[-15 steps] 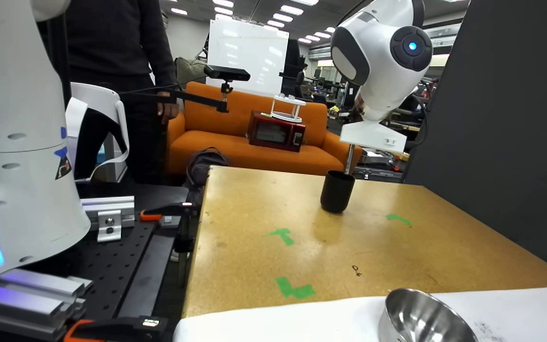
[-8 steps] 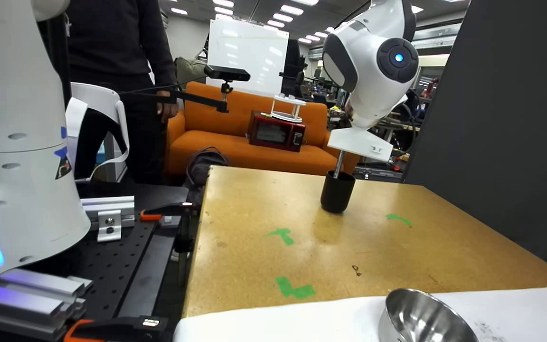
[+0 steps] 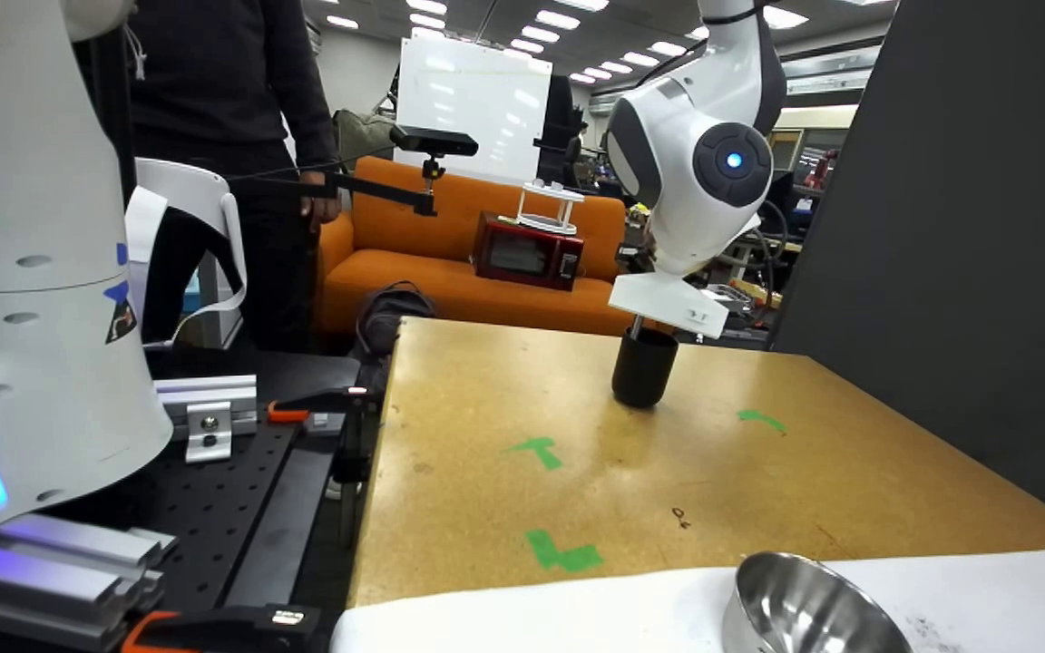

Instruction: Put the blue pen inside the black mug

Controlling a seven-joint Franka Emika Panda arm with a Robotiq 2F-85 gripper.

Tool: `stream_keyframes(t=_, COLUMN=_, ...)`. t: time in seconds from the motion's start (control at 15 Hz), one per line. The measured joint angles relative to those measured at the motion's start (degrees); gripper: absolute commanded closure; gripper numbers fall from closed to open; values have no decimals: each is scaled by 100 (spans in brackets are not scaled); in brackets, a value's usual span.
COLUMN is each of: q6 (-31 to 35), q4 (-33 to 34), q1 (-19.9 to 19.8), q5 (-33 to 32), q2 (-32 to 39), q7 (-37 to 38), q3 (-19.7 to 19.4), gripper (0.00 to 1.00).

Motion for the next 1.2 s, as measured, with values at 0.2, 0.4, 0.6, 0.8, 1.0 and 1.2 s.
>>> stream_keyframes(t=0.2, q6=-30, q4=39, q1=0, q5=62, q2=7, q7=-44, q3=-5, gripper=28)
stream_keyframes(t=0.4, q6=-31, q4=104, q1=0, q5=62, q2=-6, q7=-44, q3=-10, gripper=7)
stream_keyframes(t=0.6, q6=71, q4=133, q1=15, q5=-90, q2=-108, q7=152, q3=-21, gripper=0)
stream_keyframes(t=0.8, q6=596, q4=120, q1=136, q5=-798, q2=-488, q7=985, q3=-27, gripper=0)
stream_keyframes(t=1.0, q6=1259, q4=82, q1=344, q5=-1967, q2=-984, q7=2281, q3=-19, gripper=0)
stream_keyframes(t=1.2, q6=1688, q4=-24, q1=496, q5=-3507, q2=-1316, q7=3785, q3=-11, gripper=0)
